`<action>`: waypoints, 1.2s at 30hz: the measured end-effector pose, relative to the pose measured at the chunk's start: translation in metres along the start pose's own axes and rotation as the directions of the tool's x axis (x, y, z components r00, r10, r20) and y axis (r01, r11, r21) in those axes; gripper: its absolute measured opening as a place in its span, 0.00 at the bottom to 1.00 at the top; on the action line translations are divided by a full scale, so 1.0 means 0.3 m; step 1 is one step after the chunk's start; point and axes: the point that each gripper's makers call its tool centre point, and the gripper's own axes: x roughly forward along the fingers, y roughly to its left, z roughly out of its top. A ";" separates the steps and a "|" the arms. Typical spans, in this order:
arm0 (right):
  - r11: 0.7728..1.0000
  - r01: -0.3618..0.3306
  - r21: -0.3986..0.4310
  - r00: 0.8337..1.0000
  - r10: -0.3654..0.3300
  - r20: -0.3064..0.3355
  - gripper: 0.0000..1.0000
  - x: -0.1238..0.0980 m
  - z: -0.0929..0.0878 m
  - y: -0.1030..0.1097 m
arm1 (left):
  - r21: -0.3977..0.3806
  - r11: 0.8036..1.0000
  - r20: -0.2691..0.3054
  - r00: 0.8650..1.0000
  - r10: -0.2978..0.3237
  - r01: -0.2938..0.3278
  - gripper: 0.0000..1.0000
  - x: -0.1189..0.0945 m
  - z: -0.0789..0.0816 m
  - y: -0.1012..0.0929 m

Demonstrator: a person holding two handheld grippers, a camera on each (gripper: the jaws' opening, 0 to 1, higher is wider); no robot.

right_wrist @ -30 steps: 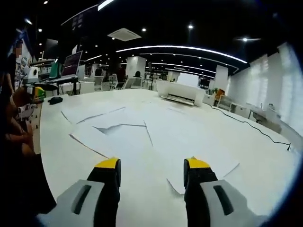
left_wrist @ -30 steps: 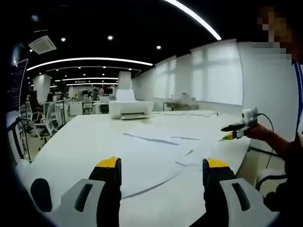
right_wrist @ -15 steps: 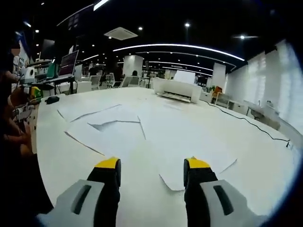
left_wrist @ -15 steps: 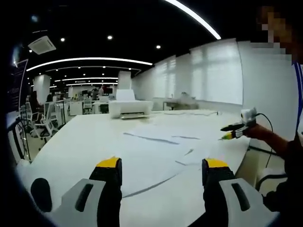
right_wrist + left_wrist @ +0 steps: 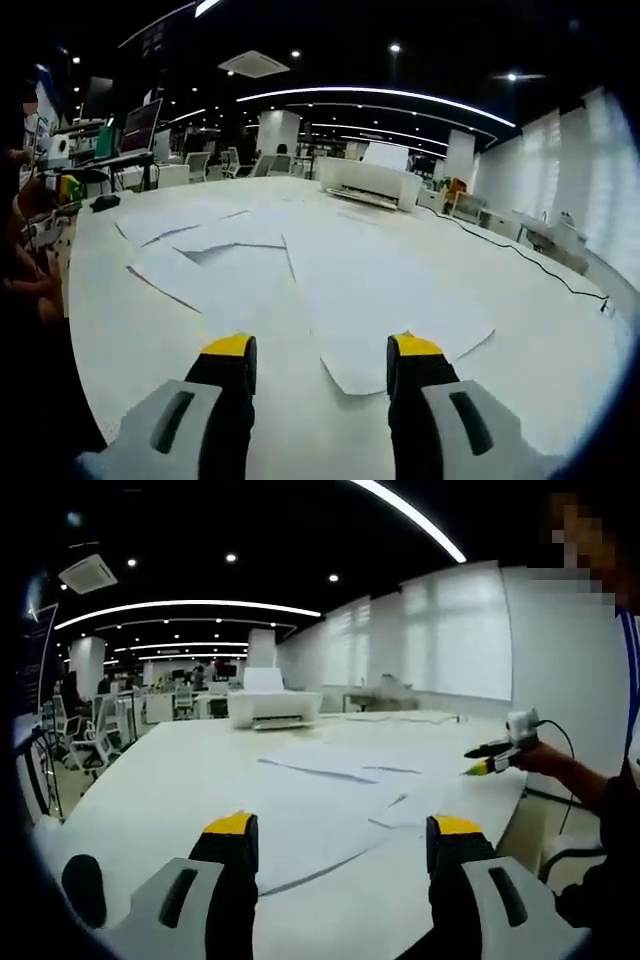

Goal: Organize the stack of printing papers by aligning and flattening the scattered papers on the table

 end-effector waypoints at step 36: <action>0.991 0.052 -0.123 0.996 -0.061 -0.066 0.46 -0.020 -0.055 -0.086 | -0.028 1.000 0.018 1.000 -0.008 0.008 0.72 0.015 0.006 -0.012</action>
